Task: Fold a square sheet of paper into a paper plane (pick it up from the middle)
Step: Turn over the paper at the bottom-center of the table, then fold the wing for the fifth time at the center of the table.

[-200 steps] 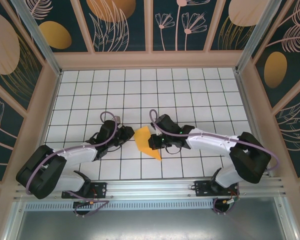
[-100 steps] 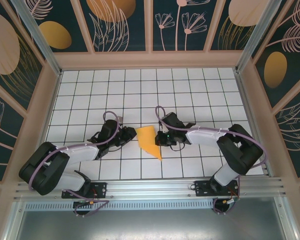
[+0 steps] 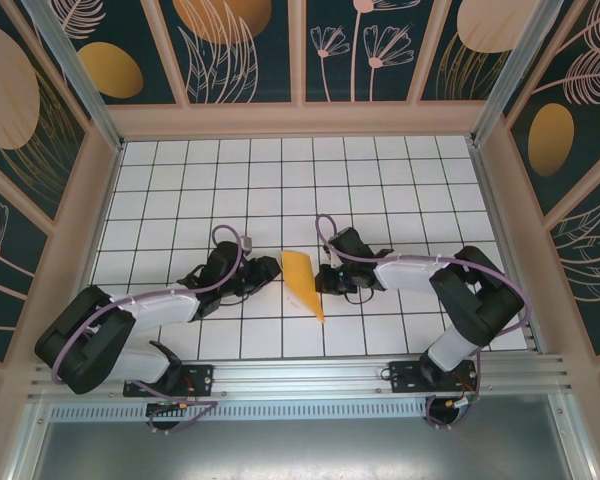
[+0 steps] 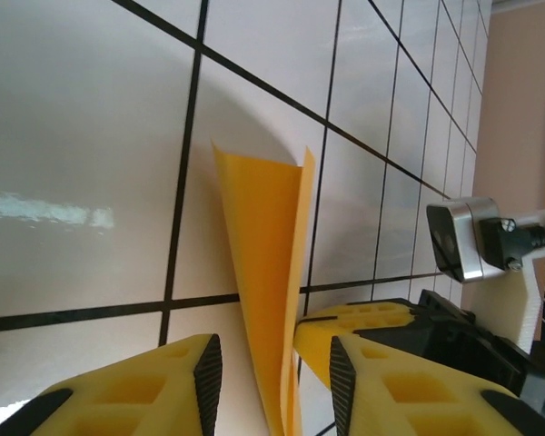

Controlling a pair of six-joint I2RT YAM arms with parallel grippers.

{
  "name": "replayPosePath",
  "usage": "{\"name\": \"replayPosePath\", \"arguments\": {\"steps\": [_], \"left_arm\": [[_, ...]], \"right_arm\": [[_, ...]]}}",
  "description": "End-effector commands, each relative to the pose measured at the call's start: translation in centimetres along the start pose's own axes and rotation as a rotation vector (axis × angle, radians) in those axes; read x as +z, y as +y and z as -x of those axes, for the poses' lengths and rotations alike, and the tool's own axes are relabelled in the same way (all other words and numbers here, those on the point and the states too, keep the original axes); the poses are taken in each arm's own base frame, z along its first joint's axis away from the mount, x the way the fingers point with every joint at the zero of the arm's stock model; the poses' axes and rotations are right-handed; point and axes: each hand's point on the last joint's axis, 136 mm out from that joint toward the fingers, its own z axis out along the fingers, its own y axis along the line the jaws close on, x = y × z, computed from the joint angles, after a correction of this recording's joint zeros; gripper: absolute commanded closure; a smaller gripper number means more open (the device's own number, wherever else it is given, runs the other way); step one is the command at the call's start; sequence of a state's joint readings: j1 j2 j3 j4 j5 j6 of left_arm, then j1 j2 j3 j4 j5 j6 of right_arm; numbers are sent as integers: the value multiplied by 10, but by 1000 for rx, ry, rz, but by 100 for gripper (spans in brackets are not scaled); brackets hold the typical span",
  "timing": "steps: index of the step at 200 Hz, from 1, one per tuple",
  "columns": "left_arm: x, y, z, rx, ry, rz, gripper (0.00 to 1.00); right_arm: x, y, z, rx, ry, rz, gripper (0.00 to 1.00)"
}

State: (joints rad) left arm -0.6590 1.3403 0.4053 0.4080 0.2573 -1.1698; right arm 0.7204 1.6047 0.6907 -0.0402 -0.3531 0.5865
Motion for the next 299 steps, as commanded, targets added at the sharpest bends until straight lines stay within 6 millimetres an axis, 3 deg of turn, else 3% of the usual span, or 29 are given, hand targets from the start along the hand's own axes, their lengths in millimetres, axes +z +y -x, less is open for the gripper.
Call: {"name": "replayPosePath", "arguments": {"steps": [1,47,90,139,162,196,222,238,260,299], "left_arm": [[-5,-12,1,-29,-16,-22,56],[9,-12,-15,-22,48,0,51],[30,-20,-23,-36,94,-21,52],[41,-25,-23,-35,102,-23,80],[42,-20,-23,-44,102,-7,92],[46,-20,-24,-50,111,0,98],[48,-19,-24,-50,115,11,100],[49,-19,-24,-51,119,17,100],[50,-18,-25,-53,124,25,100],[52,-17,-25,-53,126,34,100]], "right_arm": [[3,-6,-1,15,0,-9,100],[2,-3,2,9,-7,-3,100],[2,-3,3,11,-14,2,100],[-1,0,9,-5,-37,-1,100],[-11,12,19,-40,-79,23,100],[-42,24,33,-135,-211,-9,90],[-55,33,27,-245,-258,-48,82],[-55,37,18,-299,-263,-90,77],[-48,44,2,-380,-260,-137,54],[-36,47,-13,-490,-256,-233,51]]}}
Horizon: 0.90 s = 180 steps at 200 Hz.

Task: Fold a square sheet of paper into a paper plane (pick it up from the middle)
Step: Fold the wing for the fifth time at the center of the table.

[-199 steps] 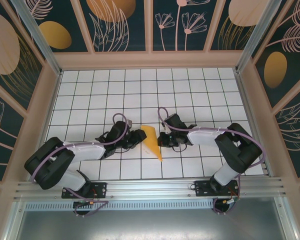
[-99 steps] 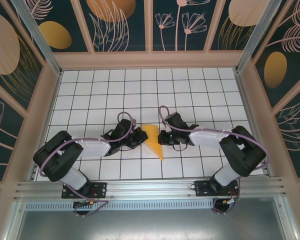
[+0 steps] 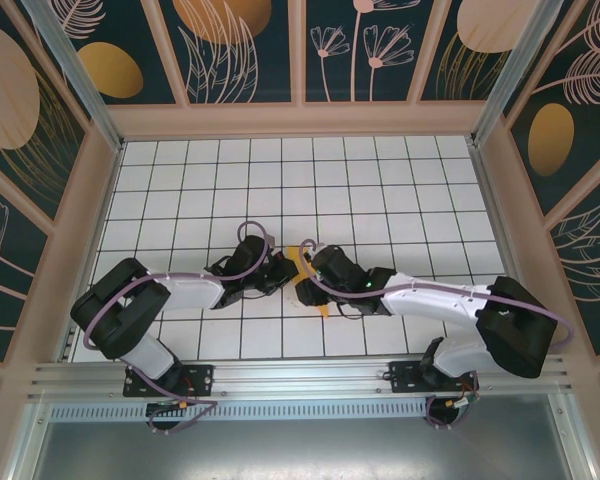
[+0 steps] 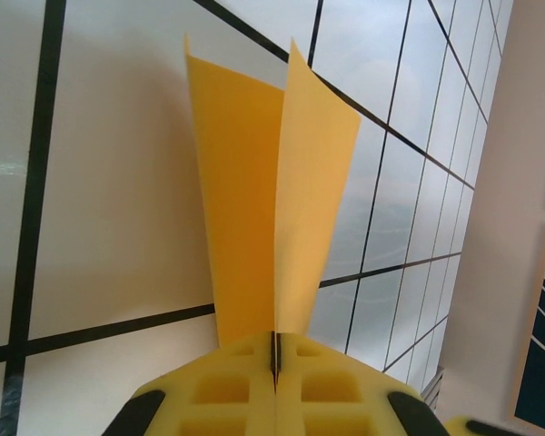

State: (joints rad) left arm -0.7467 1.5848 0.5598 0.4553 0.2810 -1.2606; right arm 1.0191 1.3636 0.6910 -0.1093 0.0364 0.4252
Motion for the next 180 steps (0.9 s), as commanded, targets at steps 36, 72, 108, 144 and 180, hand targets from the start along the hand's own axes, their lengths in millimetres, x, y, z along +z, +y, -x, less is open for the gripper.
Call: {"name": "replayPosePath", "arguments": {"steps": [36,72,108,144,180], "left_arm": [[5,-1,-1,0,19,19,100],[6,-2,-1,1,22,18,100],[6,-3,-2,1,23,19,100],[5,0,-2,2,25,28,100],[5,0,-1,3,19,33,100]], "right_arm": [[9,-18,-11,-145,0,-235,46],[12,-15,-10,-188,-17,-288,47],[21,-23,-15,-208,0,-375,51],[18,-26,-8,-197,-38,-423,74],[17,-21,-9,-191,-39,-393,83]]}}
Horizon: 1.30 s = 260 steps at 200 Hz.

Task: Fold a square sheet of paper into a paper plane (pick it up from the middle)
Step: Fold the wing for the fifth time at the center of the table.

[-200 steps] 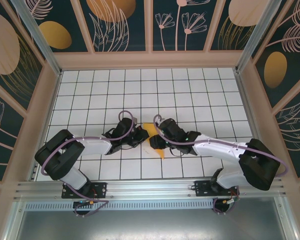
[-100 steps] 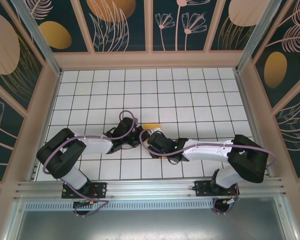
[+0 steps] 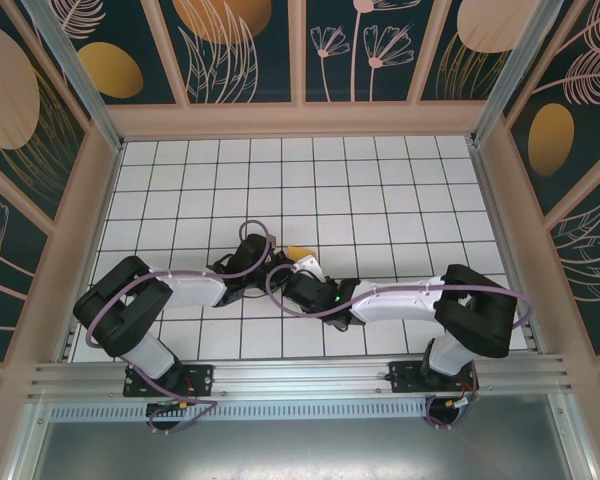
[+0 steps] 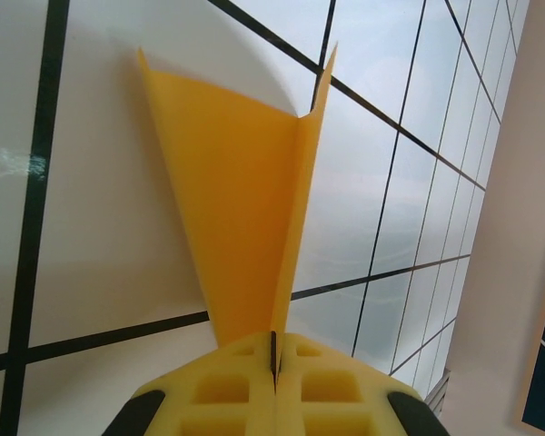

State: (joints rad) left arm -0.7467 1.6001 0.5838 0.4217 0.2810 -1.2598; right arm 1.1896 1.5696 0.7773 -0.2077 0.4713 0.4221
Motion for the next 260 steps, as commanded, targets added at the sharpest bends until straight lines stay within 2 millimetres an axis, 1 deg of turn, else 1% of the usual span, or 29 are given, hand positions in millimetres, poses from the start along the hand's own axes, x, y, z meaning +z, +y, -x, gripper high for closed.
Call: {"name": "replayPosePath", "arguments": {"steps": [1,15,24,42,49,70,85,120,143,156,167,181,199,221,232,249,260], "left_arm": [[2,-2,-2,9,11,10,100],[2,-2,-1,11,8,12,100],[1,-2,0,9,4,13,100],[1,-2,0,11,1,15,100],[1,-2,1,11,1,14,100],[2,-2,0,16,4,20,100],[3,-1,0,16,5,23,100],[3,-1,0,17,10,24,99],[4,-2,0,20,11,23,99],[4,-2,0,20,13,24,99],[4,-3,-1,21,14,20,99],[3,-1,0,20,12,23,99],[3,-3,0,19,11,18,97],[2,-3,0,23,9,19,96],[1,-3,1,22,-1,19,91],[-4,-5,5,29,-25,22,85],[-6,-7,8,42,-44,34,76]], "right_arm": [[-7,-2,8,9,-21,-15,83],[-7,1,7,5,-9,5,83],[-8,2,8,11,-8,8,79],[-9,2,7,15,-7,15,75],[-10,3,8,16,-5,18,71],[-16,6,13,22,-11,41,68],[-20,8,18,29,-22,56,63],[-20,12,17,20,-19,77,63],[-19,11,15,16,-15,72,66],[-19,12,16,17,-15,73,73],[-17,10,14,17,-11,61,76],[-13,7,11,20,3,45,85],[-10,10,9,23,9,59,92],[-5,13,5,34,25,81,97],[-4,14,4,51,29,108,100],[-2,17,3,91,37,182,100],[-3,19,4,119,35,223,100]]}}
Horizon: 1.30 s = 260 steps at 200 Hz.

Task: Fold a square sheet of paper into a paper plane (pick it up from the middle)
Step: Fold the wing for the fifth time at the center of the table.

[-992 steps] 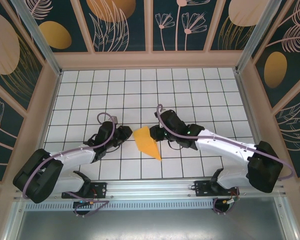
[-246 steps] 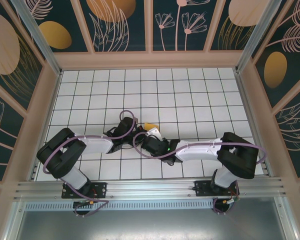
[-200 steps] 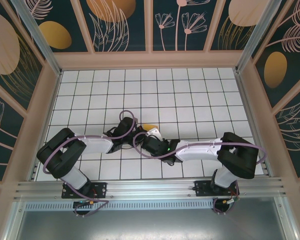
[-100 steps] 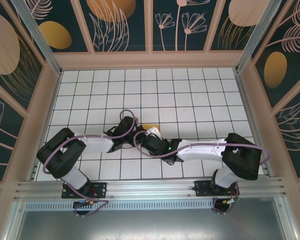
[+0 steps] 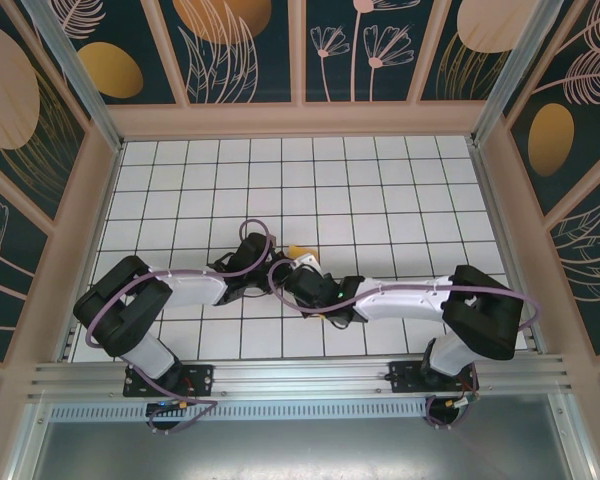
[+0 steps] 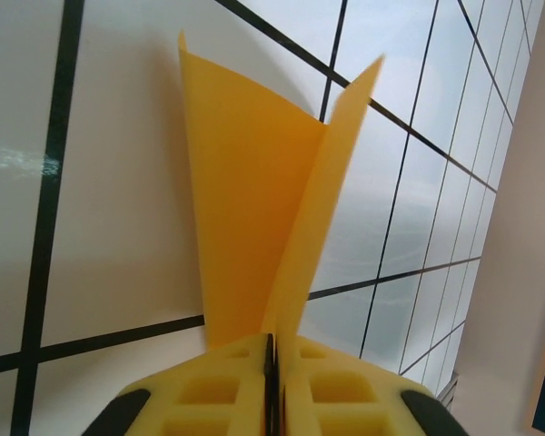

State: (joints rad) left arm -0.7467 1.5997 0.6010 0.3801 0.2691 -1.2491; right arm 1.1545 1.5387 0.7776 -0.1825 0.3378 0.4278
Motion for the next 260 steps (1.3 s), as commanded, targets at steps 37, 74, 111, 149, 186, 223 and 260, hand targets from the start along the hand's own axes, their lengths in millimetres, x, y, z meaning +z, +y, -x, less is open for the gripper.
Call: {"name": "replayPosePath", "arguments": {"steps": [37,74,111,149,186,223,260], "left_arm": [[-17,-20,19,58,-108,-10,63],[-33,-33,35,120,-206,-20,57],[-57,-41,51,188,-326,-8,50],[-84,-44,65,255,-446,3,50],[-111,-40,70,281,-544,-10,25],[-135,-37,73,301,-629,-37,1],[-145,-39,68,266,-651,-150,2]], "right_arm": [[0,8,-1,137,9,229,100],[-4,-1,-1,238,-19,336,100],[-3,-8,-2,277,-21,368,100],[-1,-7,-3,295,-12,401,100],[0,-7,-5,310,-5,420,100],[2,-11,-6,325,2,417,100],[2,-9,-5,345,3,458,100]]}}
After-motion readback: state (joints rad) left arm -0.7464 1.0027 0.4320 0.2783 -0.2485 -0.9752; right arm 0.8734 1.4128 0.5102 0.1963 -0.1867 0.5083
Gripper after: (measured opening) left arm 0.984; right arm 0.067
